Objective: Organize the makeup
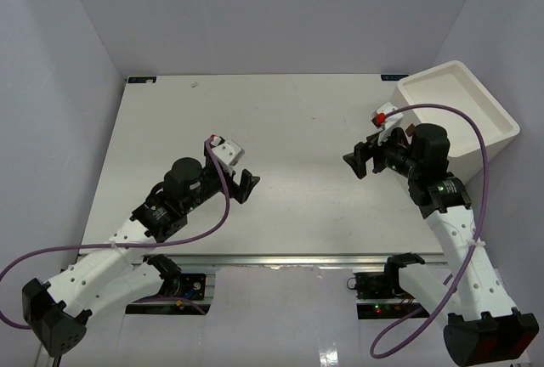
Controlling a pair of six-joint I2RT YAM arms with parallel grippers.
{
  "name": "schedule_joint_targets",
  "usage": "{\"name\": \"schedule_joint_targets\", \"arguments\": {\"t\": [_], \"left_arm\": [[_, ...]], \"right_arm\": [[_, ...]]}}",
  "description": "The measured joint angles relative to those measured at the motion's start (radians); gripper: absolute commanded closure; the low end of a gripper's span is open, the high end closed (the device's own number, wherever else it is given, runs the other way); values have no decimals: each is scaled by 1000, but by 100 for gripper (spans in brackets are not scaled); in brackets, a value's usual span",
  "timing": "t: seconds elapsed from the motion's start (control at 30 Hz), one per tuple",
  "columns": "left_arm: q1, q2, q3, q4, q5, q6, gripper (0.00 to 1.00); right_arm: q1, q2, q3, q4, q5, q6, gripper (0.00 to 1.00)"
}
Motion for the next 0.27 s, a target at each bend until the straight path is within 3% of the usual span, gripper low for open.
{"name": "schedule_joint_targets", "arguments": {"t": [0.27], "left_arm": [[0, 21, 0, 2, -2, 0, 2]], "right_arm": [[-24, -134, -155, 96, 77, 44, 10]]}}
